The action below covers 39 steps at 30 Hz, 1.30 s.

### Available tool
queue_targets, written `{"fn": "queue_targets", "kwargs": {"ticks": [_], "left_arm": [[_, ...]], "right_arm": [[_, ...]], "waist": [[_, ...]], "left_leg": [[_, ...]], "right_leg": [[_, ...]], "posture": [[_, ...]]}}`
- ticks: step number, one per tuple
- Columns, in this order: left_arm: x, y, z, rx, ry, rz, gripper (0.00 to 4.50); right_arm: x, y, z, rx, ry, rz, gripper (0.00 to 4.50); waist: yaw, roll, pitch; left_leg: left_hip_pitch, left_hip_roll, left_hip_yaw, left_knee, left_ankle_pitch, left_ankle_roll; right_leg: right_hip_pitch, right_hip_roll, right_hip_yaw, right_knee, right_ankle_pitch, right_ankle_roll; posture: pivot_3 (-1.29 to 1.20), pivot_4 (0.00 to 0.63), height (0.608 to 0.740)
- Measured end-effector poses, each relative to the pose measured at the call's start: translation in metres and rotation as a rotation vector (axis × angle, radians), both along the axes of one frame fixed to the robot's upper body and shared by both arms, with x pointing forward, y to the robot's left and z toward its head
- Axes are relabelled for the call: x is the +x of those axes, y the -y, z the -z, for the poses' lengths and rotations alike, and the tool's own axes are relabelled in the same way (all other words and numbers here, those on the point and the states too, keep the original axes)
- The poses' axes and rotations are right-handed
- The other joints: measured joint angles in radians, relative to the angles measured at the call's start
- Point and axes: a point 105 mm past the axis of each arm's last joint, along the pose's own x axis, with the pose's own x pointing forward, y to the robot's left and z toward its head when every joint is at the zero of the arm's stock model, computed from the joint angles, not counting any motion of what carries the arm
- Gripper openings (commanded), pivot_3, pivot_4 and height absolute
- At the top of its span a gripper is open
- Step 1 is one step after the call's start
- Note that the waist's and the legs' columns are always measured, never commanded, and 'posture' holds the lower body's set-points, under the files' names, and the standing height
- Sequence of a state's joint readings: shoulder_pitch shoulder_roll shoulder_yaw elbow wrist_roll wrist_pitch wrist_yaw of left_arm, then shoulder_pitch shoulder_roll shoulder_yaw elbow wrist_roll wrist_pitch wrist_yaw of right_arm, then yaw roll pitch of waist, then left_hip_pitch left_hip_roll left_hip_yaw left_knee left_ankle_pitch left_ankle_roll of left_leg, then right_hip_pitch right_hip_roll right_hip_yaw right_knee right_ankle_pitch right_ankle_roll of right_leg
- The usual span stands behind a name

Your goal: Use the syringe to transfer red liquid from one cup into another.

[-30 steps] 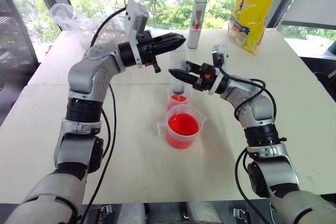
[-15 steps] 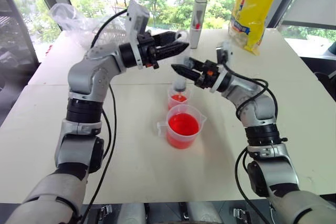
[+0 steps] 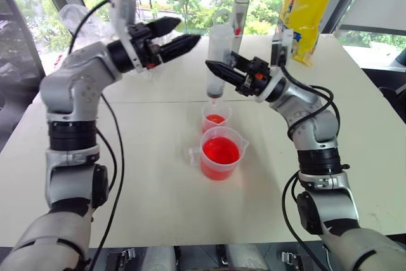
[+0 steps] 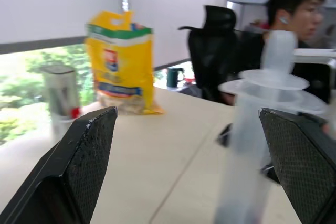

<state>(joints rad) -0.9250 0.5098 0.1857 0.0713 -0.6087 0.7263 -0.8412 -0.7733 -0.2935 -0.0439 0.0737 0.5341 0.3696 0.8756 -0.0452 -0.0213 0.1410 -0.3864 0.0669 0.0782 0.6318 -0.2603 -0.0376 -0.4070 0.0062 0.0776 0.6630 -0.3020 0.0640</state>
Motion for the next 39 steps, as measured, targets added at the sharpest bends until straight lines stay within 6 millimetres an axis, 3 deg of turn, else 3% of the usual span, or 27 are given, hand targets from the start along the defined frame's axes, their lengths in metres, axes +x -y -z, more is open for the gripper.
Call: {"fn": "queue_targets", "kwargs": {"ticks": [8,11,14,17,23,27,33,39], "left_arm": [[-0.015,-0.006,0.030,0.063,-0.062,-0.001,4.42],[-0.028,-0.005,0.049,0.131,-0.077,0.027,4.42],[-0.036,-0.009,0.064,0.170,-0.100,0.033,4.42],[-0.046,-0.007,0.073,0.187,-0.110,0.053,4.42],[-0.058,-0.002,0.087,0.212,-0.123,0.065,4.42],[-0.059,-0.001,0.089,0.214,-0.120,0.048,4.42],[-0.058,0.001,0.087,0.198,-0.111,0.020,4.42],[-0.059,0.001,0.085,0.201,-0.104,0.016,4.42]], "right_arm": [[0.009,0.007,0.001,-0.075,-0.055,0.076,1.37],[0.035,0.041,-0.012,-0.212,-0.173,0.285,1.37],[0.040,0.065,-0.017,-0.330,-0.291,0.384,1.37],[0.037,0.090,0.000,-0.501,-0.496,0.471,1.37],[0.017,0.112,0.062,-0.794,-0.874,0.545,1.37],[0.009,0.118,0.081,-0.804,-1.022,0.567,1.37],[0.006,0.136,0.136,-0.841,-1.191,0.671,1.37],[0.015,0.145,0.142,-0.784,-1.224,0.776,1.37]], "waist": [[0.001,0.000,0.000],[0.000,0.000,0.000],[0.001,0.000,0.000],[0.000,0.000,0.000],[0.000,0.000,0.000],[0.001,0.000,0.000],[0.001,-0.001,0.000],[-0.002,-0.001,-0.001]], "left_leg": [[-0.001,0.000,0.000,0.001,0.000,0.000],[0.000,0.000,0.001,0.000,0.000,0.000],[-0.001,0.000,0.000,-0.002,0.000,0.000],[-0.001,0.000,0.001,-0.002,0.000,0.000],[-0.002,0.000,0.001,-0.002,0.000,0.001],[-0.002,-0.001,0.000,-0.002,0.000,0.001],[-0.003,-0.001,0.001,-0.001,0.000,0.001],[-0.002,-0.001,0.000,-0.002,0.000,0.000]], "right_leg": [[0.000,-0.001,0.000,0.000,0.000,0.000],[-0.001,-0.002,0.002,0.000,0.000,0.000],[-0.002,-0.001,0.002,-0.001,-0.001,-0.001],[-0.002,-0.001,0.003,-0.002,-0.001,-0.002],[-0.003,-0.001,0.003,-0.002,-0.001,-0.003],[-0.003,0.000,0.003,-0.002,-0.001,-0.002],[-0.003,0.000,0.002,-0.003,-0.001,-0.002],[-0.002,0.001,0.002,-0.003,-0.001,-0.002]], "posture": [[0.00,0.150,0.740],[0.00,0.150,0.740],[0.00,0.150,0.740],[0.00,0.150,0.740],[0.00,0.150,0.740],[0.00,0.150,0.740],[0.00,0.150,0.740],[0.00,0.150,0.740]]}}
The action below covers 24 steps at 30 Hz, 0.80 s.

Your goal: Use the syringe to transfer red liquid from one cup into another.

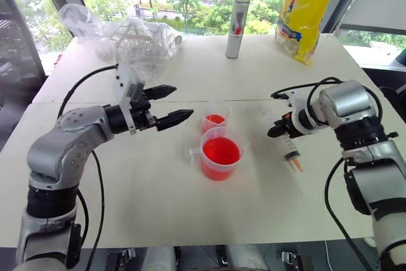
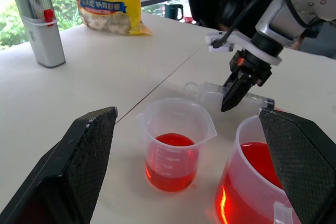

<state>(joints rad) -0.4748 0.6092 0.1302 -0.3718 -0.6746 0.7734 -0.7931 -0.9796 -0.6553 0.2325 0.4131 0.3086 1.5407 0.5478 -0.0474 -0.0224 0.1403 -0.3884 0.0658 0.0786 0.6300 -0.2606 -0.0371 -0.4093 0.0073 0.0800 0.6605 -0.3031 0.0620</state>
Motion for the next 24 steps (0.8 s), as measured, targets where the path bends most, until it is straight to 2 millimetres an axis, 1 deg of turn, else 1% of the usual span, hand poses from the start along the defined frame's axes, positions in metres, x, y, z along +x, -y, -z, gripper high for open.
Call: {"fn": "queue_targets", "kwargs": {"ticks": [2,3,6,7,11,13,16,17,20,22,24], "left_arm": [[0.000,0.000,-0.001,0.001,0.004,-0.002,4.50],[0.000,0.000,-0.001,0.001,0.004,-0.004,4.50],[-0.001,0.000,-0.001,0.003,0.002,-0.005,4.50],[-0.001,-0.001,-0.002,0.004,0.003,-0.006,4.50],[-0.002,-0.001,-0.002,0.012,-0.004,-0.001,4.50],[-0.005,-0.001,-0.002,0.018,-0.018,0.011,4.50],[-0.011,0.000,-0.006,0.012,-0.030,0.045,4.50],[-0.013,-0.001,-0.008,0.010,-0.030,0.050,4.50],[-0.015,-0.007,-0.013,0.015,-0.019,0.035,4.50],[-0.016,-0.008,-0.015,0.016,-0.017,0.036,4.50],[-0.018,-0.011,-0.015,0.021,-0.028,0.034,4.50]], "right_arm": [[0.002,0.000,0.001,0.001,0.004,0.033,2.39],[0.003,-0.001,0.001,0.008,0.009,0.045,2.67],[0.003,-0.005,0.000,0.029,0.009,0.052,4.16],[0.002,-0.006,-0.001,0.031,0.011,0.049,4.49],[-0.001,-0.005,-0.002,0.021,0.024,0.030,4.49],[-0.003,-0.005,-0.008,0.029,0.052,-0.011,4.49],[-0.005,-0.003,-0.038,0.019,0.169,-0.113,4.49],[-0.007,-0.001,-0.051,0.009,0.215,-0.153,4.49],[-0.017,0.003,-0.081,-0.018,0.340,-0.286,4.49],[-0.023,0.000,-0.093,-0.026,0.408,-0.385,4.49],[-0.038,-0.007,-0.100,-0.010,0.455,-0.537,4.49]], "waist": [[-0.001,-0.001,-0.001],[-0.002,-0.001,-0.001],[0.000,-0.001,-0.001],[0.001,-0.001,-0.001],[0.005,-0.001,-0.001],[0.003,0.000,0.000],[0.003,0.001,0.000],[0.003,0.001,0.000],[0.003,0.001,0.000],[0.002,0.001,0.000],[0.003,0.001,0.000]], "left_leg": [[0.001,0.000,0.000,0.000,0.000,0.000],[0.001,0.000,0.000,0.000,0.000,0.000],[0.002,0.000,0.000,0.001,0.000,0.000],[0.002,0.000,0.000,0.001,0.000,0.000],[0.000,-0.001,0.000,0.000,0.000,0.000],[-0.001,-0.001,0.000,0.000,0.000,0.000],[-0.002,0.000,-0.001,-0.002,0.000,0.000],[-0.001,0.000,-0.001,-0.002,0.000,0.000],[-0.001,0.000,-0.002,-0.003,0.000,0.000],[0.000,0.000,-0.002,-0.003,0.000,0.000],[0.000,0.000,-0.002,-0.002,0.000,0.000]], "right_leg": [[0.001,0.000,0.000,0.000,0.000,0.000],[0.001,0.000,0.000,0.000,0.000,0.000],[0.002,0.000,0.000,0.000,0.000,0.000],[0.002,0.000,0.000,0.000,0.000,0.000],[0.002,-0.001,-0.001,-0.001,0.000,0.000],[0.001,-0.001,-0.001,-0.002,0.000,0.000],[0.000,0.000,-0.001,-0.003,0.000,0.001],[0.000,0.000,-0.001,-0.004,0.000,0.001],[0.001,0.000,-0.002,-0.005,0.000,0.000],[0.002,0.000,-0.002,-0.005,0.000,0.001],[0.002,0.000,-0.002,-0.005,0.000,0.001]], "posture": [[0.00,0.150,0.740],[0.00,0.150,0.740],[0.00,0.150,0.740],[0.00,0.150,0.740],[0.00,0.150,0.740],[0.00,0.150,0.740],[0.00,0.150,0.740],[0.00,0.150,0.740],[0.00,0.150,0.740],[0.00,0.150,0.740],[0.00,0.150,0.740]]}}
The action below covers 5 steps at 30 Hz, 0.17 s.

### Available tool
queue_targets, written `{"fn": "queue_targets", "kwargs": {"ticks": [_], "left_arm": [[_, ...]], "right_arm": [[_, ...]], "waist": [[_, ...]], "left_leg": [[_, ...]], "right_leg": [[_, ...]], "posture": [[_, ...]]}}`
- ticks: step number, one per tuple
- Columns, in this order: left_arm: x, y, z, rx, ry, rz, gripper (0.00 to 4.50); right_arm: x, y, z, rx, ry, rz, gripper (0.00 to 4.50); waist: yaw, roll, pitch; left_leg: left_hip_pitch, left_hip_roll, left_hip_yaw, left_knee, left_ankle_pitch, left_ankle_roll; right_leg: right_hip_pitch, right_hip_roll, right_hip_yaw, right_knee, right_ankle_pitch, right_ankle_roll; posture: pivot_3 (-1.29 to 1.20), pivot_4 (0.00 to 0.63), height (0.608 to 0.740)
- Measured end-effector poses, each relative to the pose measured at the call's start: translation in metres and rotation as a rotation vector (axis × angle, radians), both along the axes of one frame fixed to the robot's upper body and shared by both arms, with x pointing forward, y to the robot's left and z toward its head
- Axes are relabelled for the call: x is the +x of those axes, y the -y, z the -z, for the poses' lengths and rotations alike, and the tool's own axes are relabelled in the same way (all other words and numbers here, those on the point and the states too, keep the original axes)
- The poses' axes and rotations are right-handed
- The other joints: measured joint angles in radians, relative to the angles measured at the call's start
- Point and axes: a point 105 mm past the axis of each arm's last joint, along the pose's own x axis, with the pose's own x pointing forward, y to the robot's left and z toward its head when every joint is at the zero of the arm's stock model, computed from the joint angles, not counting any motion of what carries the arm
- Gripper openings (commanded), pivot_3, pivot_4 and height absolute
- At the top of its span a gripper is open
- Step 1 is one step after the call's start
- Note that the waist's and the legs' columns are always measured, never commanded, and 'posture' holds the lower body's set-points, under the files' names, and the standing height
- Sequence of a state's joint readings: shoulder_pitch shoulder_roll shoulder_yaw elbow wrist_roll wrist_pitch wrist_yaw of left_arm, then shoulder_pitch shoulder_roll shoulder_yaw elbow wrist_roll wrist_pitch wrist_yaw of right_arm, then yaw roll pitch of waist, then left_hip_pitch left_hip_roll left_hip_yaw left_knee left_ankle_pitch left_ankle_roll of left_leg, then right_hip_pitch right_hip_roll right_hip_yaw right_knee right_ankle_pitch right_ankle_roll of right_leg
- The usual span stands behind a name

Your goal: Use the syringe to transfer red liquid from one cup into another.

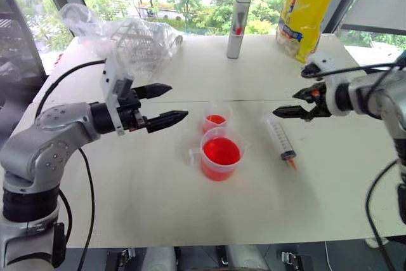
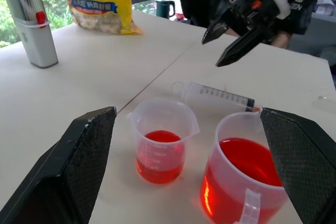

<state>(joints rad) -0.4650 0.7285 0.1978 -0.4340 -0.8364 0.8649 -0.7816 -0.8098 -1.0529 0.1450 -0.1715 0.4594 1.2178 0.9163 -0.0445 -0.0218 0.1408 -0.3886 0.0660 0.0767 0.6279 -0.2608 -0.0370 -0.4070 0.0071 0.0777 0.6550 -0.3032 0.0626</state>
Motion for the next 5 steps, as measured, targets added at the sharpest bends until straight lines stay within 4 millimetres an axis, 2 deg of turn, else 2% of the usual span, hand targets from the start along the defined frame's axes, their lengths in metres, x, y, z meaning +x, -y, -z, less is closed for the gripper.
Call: {"fn": "queue_targets", "kwargs": {"ticks": [5], "left_arm": [[-0.002,-0.006,0.002,0.001,-0.015,-0.015,4.50]], "right_arm": [[-0.045,-0.014,-0.014,0.075,0.062,-0.302,4.49]], "waist": [[0.002,-0.001,0.000]], "left_leg": [[0.001,0.001,-0.001,0.001,0.000,0.000]], "right_leg": [[0.003,-0.001,-0.001,-0.001,0.000,0.000]], "posture": [[0.00,0.150,0.740]]}}
